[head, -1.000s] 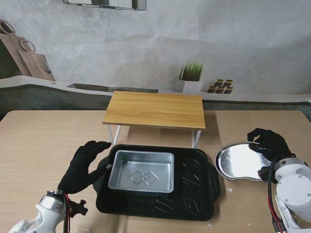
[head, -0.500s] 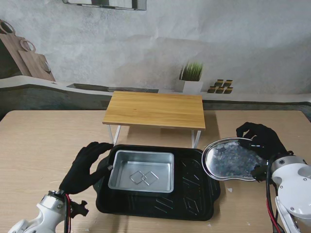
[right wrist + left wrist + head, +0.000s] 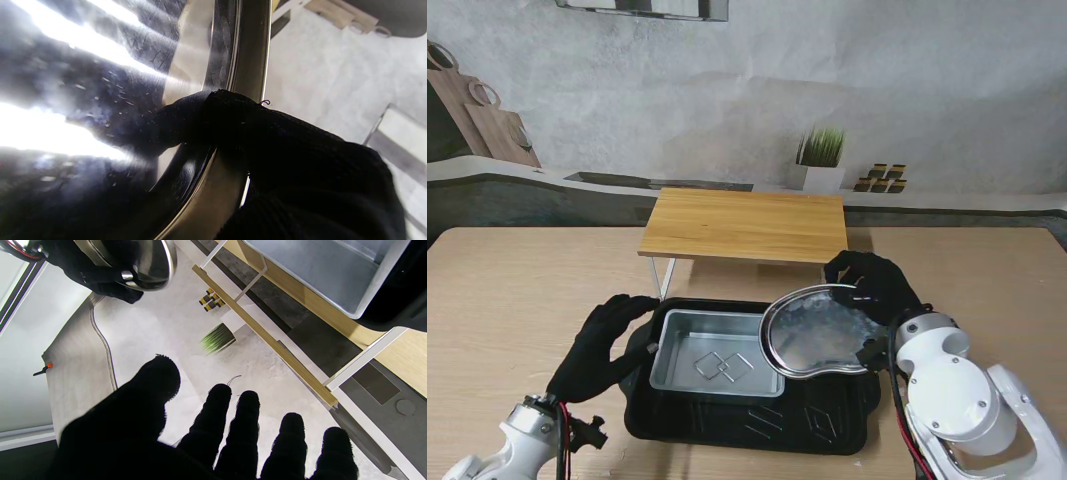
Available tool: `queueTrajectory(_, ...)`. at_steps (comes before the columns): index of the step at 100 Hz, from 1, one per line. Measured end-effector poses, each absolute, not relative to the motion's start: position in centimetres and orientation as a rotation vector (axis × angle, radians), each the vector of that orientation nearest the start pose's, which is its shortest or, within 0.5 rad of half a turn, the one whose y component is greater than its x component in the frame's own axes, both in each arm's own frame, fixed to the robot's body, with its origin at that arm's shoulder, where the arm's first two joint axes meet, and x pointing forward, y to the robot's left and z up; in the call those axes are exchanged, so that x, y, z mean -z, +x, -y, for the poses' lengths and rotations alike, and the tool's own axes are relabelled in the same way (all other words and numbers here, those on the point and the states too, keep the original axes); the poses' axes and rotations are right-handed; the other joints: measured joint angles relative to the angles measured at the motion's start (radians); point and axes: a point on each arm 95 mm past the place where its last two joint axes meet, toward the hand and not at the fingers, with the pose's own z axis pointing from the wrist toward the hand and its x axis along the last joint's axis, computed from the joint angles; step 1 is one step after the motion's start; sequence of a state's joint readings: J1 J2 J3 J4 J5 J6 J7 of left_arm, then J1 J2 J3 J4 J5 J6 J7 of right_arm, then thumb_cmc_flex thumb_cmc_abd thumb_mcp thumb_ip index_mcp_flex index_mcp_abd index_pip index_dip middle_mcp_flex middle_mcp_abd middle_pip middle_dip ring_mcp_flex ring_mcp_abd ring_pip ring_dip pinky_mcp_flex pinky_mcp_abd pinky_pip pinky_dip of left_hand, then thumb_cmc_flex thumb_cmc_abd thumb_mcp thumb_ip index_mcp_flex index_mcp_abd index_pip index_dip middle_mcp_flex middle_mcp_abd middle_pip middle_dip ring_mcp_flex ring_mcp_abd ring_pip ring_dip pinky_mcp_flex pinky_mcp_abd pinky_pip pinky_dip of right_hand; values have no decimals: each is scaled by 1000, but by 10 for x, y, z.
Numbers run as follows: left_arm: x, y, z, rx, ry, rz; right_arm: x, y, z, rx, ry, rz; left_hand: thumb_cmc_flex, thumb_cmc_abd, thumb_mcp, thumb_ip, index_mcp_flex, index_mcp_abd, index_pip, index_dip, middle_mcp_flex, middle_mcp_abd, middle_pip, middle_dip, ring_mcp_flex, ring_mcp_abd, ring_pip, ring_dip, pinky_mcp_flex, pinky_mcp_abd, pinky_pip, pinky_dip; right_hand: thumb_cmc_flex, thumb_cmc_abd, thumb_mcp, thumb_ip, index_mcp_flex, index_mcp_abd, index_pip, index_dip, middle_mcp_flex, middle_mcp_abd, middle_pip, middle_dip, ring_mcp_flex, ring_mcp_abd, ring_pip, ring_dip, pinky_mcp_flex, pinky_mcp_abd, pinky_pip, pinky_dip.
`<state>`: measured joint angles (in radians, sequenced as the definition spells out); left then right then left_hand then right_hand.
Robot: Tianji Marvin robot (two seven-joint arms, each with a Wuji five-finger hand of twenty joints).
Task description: Stack the baking trays onto the shelf
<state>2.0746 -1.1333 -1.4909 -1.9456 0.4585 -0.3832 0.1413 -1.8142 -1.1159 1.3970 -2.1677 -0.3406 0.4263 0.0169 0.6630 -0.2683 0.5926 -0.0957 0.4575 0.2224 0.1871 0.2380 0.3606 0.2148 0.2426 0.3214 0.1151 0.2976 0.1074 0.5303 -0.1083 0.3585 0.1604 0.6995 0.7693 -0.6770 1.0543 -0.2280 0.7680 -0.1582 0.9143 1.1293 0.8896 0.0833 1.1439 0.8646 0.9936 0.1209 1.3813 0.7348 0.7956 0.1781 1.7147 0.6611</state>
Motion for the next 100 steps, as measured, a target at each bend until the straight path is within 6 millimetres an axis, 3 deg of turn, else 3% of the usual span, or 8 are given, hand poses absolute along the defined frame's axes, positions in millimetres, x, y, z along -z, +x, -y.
queueTrajectory(25, 293, 274, -23, 2191, -1547, -1010, 228, 355, -48, 2248, -2423, 1135, 0, 0, 0, 0, 0, 1, 0, 0, 0, 0, 0, 0, 0, 0, 0, 0, 0, 0, 0, 0, 0, 0, 0, 0, 0, 0, 0, 1, 0, 0, 2, 0, 0, 0, 2, 0, 0, 0, 2, 0)
queueTrajectory(65, 292, 274, -26, 2199, -1544, -995, 269, 389, -97, 2159, -2522, 1044, 0, 0, 0, 0, 0, 1, 0, 0, 0, 0, -1, 0, 0, 0, 0, 0, 0, 0, 0, 0, 0, 0, 0, 0, 0, 0, 0, 2, 0, 1, 4, -4, 0, 0, 2, 0, 0, 0, 3, 0)
queueTrajectory(100, 292, 275, -29, 2200, -1545, -984, 295, 400, -133, 2070, -2531, 1149, 0, 0, 0, 0, 4, 1, 0, 0, 0, 0, -1, 0, 0, 0, 0, 0, 0, 0, 0, 0, 0, 0, 0, 0, 0, 0, 0, 2, 0, 1, 6, -9, 0, 0, 2, 0, 0, 0, 3, 0)
